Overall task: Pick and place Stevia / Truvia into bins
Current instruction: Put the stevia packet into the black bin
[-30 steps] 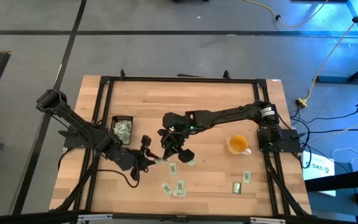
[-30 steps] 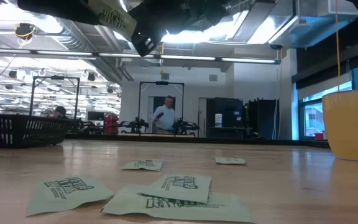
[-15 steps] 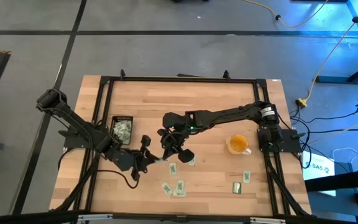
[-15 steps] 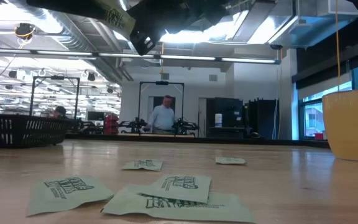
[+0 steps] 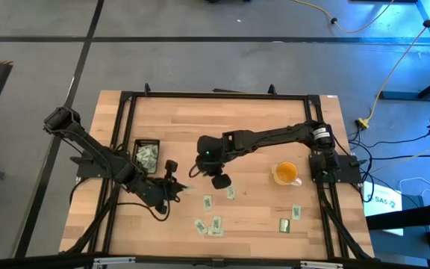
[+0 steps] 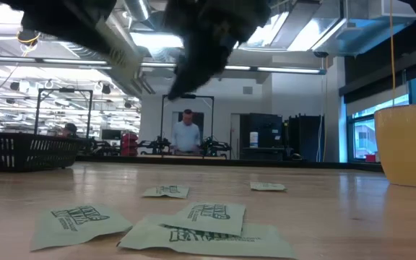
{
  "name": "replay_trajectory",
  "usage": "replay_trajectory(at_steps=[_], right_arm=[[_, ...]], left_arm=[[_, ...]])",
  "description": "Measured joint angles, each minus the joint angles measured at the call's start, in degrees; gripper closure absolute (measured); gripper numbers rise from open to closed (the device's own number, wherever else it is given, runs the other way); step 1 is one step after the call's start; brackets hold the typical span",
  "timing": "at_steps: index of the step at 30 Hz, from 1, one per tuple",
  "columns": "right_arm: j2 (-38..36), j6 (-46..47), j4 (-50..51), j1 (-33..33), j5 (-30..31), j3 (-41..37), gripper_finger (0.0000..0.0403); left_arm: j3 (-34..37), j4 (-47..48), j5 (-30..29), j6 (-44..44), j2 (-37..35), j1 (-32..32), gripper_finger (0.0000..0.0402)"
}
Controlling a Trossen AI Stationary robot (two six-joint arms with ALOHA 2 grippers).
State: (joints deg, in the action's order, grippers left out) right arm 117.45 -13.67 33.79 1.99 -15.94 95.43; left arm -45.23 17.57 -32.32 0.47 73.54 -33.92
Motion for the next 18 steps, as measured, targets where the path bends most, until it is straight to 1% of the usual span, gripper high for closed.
replay_trajectory(at_steps=[1,3,6,8,11,14,18], right_arm=[[0.0,1.0,1.3,-0.2,1.3,0.0,0.0339],[0.0,2.5,3.6,-0.5,1.5,0.0,0.0338],[0.0,3.1,6.0,-0.4,1.3,0.0,0.0338],[0.0,3.1,6.5,-0.4,1.3,0.0,0.034],[0.0,2.9,6.4,-0.4,1.3,0.0,0.0342],[0.0,2.6,6.4,-0.4,1.3,0.0,0.0342],[0.0,1.2,6.2,-0.4,1.3,0.0,0.0342]], left_arm=[[0.0,1.5,-1.1,-2.0,0.0,0.0,0.0397],[0.0,5.4,-3.6,-7.3,0.0,0.0,0.0396],[0.0,13.1,-7.2,-17.6,0.0,0.0,0.0393],[0.0,18.9,-8.5,-24.9,0.0,0.0,0.0393],[0.0,27.9,-8.6,-36.1,0.0,0.0,0.0397],[0.0,36.4,-7.4,-47.0,0.0,0.0,0.0396],[-0.8,48.3,-5.2,-57.1,0.0,0.0,0.0396]])
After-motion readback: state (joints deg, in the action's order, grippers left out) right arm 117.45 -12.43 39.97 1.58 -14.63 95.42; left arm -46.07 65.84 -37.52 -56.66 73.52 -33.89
